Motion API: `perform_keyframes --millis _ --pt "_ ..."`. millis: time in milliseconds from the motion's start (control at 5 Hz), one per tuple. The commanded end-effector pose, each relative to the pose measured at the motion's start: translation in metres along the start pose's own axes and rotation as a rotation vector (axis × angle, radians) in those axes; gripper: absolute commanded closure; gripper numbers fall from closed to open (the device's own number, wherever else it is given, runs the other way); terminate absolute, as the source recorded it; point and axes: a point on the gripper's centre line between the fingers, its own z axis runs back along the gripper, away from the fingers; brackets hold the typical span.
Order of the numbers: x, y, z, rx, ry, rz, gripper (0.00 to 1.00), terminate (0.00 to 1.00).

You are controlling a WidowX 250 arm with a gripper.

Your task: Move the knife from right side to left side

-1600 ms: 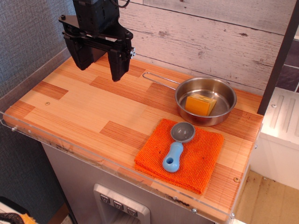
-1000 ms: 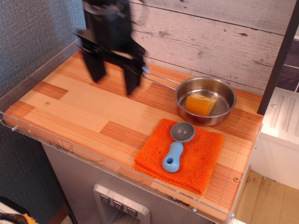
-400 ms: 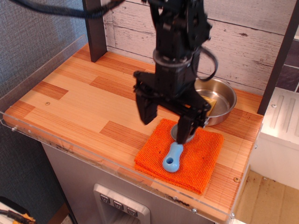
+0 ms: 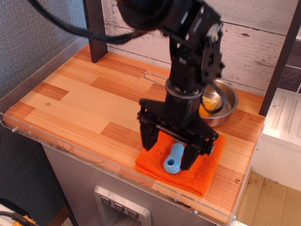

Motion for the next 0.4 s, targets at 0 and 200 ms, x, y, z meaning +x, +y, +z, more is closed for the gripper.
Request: perform_keyframes --millis 0,200 --pt "0.0065 -0.0050 -0.0108 0.043 -0.162 0.075 0.00 0.00" --pt "0.0118 -0.0005 -0.0145 0.021 -0.232 0.093 0.00 0.00"
